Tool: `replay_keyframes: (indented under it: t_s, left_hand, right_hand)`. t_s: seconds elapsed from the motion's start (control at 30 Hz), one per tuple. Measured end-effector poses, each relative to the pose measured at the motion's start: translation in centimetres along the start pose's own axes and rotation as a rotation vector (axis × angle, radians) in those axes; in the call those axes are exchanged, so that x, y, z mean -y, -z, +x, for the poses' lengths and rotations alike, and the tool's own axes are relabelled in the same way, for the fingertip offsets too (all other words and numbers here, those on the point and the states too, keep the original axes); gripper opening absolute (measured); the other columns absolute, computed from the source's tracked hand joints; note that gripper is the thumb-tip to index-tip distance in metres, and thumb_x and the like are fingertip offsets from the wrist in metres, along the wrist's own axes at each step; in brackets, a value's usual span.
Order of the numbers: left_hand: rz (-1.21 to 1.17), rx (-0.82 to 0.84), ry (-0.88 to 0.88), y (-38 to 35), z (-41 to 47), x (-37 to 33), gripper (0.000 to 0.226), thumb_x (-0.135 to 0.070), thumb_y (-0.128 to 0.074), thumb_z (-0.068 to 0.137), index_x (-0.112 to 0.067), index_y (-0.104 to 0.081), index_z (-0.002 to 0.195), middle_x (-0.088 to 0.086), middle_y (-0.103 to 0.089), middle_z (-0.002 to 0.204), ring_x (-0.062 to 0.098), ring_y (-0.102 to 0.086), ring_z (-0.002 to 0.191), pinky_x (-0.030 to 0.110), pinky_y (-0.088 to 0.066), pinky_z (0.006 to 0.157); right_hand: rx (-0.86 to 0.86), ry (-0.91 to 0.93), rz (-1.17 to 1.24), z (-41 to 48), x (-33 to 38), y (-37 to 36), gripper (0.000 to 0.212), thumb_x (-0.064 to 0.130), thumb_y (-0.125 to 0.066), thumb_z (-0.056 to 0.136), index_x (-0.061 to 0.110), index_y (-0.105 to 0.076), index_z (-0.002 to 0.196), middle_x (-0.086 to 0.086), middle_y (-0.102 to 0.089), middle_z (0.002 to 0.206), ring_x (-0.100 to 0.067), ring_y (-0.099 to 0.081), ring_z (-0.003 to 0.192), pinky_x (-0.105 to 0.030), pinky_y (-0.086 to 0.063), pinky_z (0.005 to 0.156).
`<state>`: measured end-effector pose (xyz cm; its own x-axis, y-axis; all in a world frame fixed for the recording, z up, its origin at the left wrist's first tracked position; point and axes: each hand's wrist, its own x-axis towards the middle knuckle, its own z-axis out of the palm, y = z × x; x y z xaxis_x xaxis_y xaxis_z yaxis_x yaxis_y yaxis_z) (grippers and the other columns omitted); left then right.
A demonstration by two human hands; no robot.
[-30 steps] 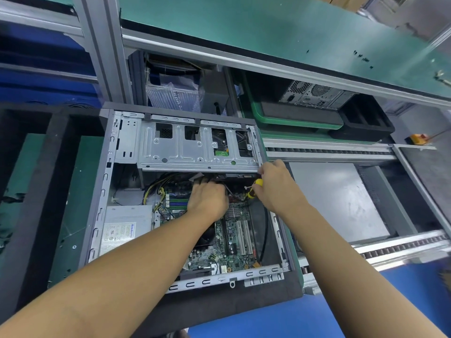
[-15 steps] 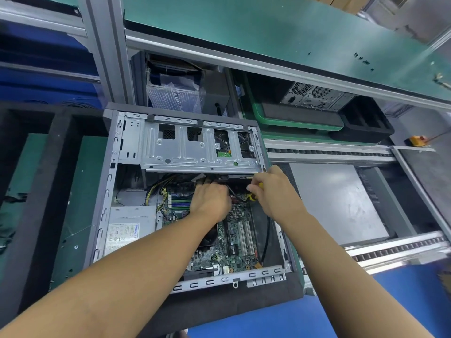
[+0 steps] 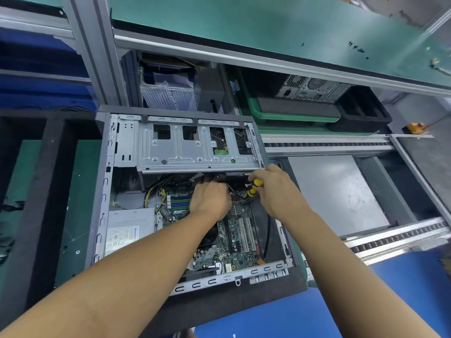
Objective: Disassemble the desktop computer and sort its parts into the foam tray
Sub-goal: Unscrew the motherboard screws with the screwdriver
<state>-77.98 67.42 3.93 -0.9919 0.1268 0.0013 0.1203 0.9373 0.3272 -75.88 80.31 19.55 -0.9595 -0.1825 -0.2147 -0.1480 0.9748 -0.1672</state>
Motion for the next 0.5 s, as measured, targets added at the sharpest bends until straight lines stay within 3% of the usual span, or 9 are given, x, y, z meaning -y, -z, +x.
replay_keyframes:
  t_s: [0.1, 0.17, 0.23, 0.33, 0.43, 0.5]
  left_hand:
    - [0.005, -0.002, -0.001, 0.02, -0.03, 0.02, 0.029, -0.032, -0.044, 0.090, -0.020, -0.070, 0.086, 0.009, -0.071, 0.090, 0.032, -0.064, 0.084, 0.036, -0.034, 0.068]
    - [0.002, -0.001, 0.000, 0.15, -0.08, -0.01, 0.028, -0.032, -0.044, 0.091, -0.020, -0.068, 0.083, 0.009, -0.071, 0.088, 0.032, -0.064, 0.083, 0.036, -0.033, 0.067]
    - [0.001, 0.000, 0.000, 0.28, -0.13, -0.02, 0.028, -0.032, -0.043, 0.091, -0.020, -0.067, 0.081, 0.009, -0.071, 0.087, 0.031, -0.064, 0.081, 0.035, -0.033, 0.067]
    - [0.004, -0.002, -0.005, 0.31, -0.20, 0.02, 0.027, -0.030, -0.044, 0.090, -0.020, -0.065, 0.078, 0.009, -0.071, 0.086, 0.031, -0.063, 0.080, 0.035, -0.032, 0.066]
    - [0.003, -0.002, -0.001, 0.31, -0.19, 0.00, 0.027, -0.029, -0.044, 0.090, -0.018, -0.067, 0.080, 0.010, -0.071, 0.087, 0.031, -0.063, 0.081, 0.034, -0.032, 0.067]
    - [-0.003, 0.003, 0.004, 0.32, -0.17, -0.02, 0.028, -0.029, -0.044, 0.090, -0.018, -0.067, 0.081, 0.009, -0.071, 0.088, 0.031, -0.063, 0.082, 0.034, -0.032, 0.068]
  right_hand:
    - [-0.068, 0.012, 0.065, -0.11, 0.12, -0.59, 0.017, 0.012, -0.062, 0.092, 0.012, -0.068, 0.109, -0.003, -0.046, 0.108, -0.025, -0.055, 0.091, -0.024, -0.039, 0.084]
    - [-0.099, 0.022, 0.076, -0.05, 0.18, -0.94, 0.014, 0.022, -0.063, 0.095, 0.011, -0.069, 0.101, -0.002, -0.045, 0.101, -0.023, -0.052, 0.088, -0.027, -0.039, 0.082]
    - [-0.112, 0.035, 0.064, 0.05, 0.17, -1.10, 0.015, 0.017, -0.060, 0.097, 0.009, -0.071, 0.105, -0.006, -0.051, 0.102, -0.028, -0.054, 0.095, -0.033, -0.043, 0.084]
    - [-0.121, 0.044, 0.046, 0.15, 0.17, -0.86, 0.033, 0.008, -0.060, 0.095, 0.010, -0.060, 0.128, -0.012, -0.053, 0.116, -0.031, -0.054, 0.104, -0.036, -0.045, 0.091]
    - [-0.110, -0.017, 0.029, 0.36, -0.09, -0.52, 0.028, 0.012, -0.063, 0.093, 0.003, -0.058, 0.119, -0.011, -0.045, 0.120, -0.026, -0.055, 0.097, -0.028, -0.044, 0.084]
    - [-0.082, -0.020, -0.024, 0.34, -0.06, -0.32, 0.021, 0.014, -0.062, 0.094, 0.005, -0.061, 0.113, -0.009, -0.048, 0.116, -0.025, -0.056, 0.098, -0.030, -0.048, 0.085]
